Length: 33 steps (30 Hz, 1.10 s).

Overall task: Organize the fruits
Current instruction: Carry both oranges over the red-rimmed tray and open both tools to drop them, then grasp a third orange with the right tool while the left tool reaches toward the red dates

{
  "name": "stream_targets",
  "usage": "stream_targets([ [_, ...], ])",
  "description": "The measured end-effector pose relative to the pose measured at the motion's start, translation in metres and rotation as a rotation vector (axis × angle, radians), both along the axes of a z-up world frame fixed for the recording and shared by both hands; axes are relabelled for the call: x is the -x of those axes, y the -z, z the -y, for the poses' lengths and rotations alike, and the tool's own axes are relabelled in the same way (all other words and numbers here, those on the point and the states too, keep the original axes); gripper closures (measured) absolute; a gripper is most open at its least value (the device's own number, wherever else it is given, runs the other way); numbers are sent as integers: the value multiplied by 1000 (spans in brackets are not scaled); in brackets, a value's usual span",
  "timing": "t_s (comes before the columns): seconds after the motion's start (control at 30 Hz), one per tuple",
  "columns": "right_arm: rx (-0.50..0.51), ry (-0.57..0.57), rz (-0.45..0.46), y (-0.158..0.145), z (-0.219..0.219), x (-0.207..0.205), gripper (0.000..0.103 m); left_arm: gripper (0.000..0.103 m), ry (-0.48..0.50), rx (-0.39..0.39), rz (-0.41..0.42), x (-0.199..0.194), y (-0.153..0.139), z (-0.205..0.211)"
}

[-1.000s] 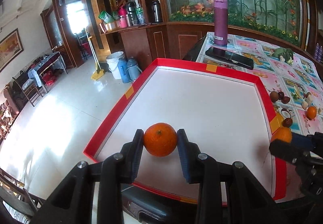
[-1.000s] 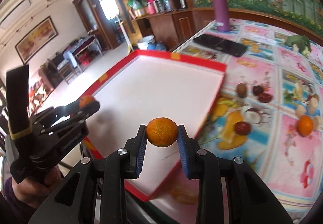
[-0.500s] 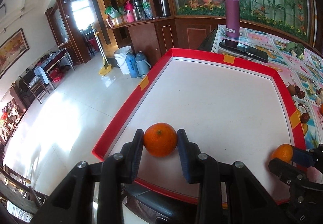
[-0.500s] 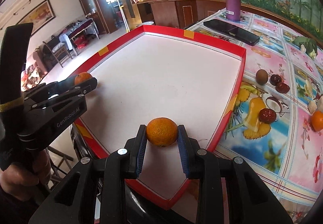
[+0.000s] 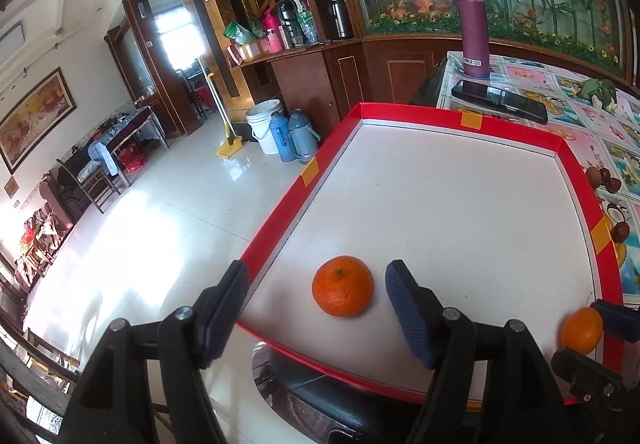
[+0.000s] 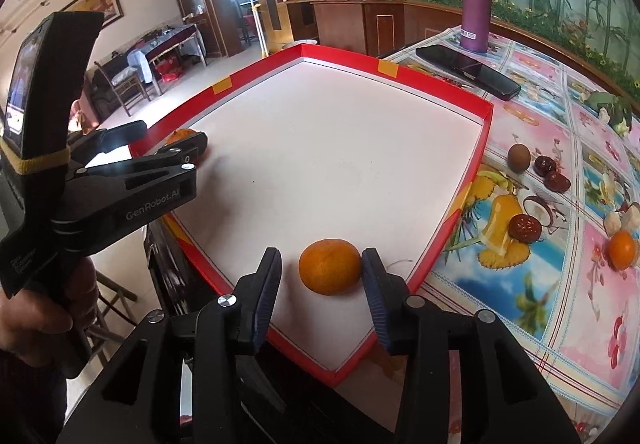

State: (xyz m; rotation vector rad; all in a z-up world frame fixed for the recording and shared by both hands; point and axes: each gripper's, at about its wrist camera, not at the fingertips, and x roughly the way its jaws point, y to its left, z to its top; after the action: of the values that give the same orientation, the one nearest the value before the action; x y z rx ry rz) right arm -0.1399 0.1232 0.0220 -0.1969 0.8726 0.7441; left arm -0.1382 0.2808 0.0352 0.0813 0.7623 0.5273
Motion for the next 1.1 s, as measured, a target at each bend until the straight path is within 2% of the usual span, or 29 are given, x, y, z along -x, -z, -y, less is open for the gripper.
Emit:
stream_targets([
  [0.13,-13,1,-27,-2,3,4,60,24,-7,-11,8,2,-4,0],
  [0.23,-35,-4,-70,-1,5,6,60,24,-15,-21,14,3,-7,-2],
  [0.47,-89,-24,-106,-5,14,9,60,23,-10,-29,17,3,-12,3],
  [0.6,-184,18,-60,-26,50,4,60,23,27,-27,35,0,-22,16],
  [0.67,-215,72,-29,-36,75,-5,59,23,63,-17,49,0,-28,26],
  [0.77,-206,175,12,-42,115,-19,55,22,141,7,64,-3,-36,48],
  [0.93,-221,360,-23,-33,183,-44,55,19,285,55,61,-8,-40,91],
  [1.1,-238,467,-42,-25,224,-53,55,19,453,155,22,-17,-37,141],
])
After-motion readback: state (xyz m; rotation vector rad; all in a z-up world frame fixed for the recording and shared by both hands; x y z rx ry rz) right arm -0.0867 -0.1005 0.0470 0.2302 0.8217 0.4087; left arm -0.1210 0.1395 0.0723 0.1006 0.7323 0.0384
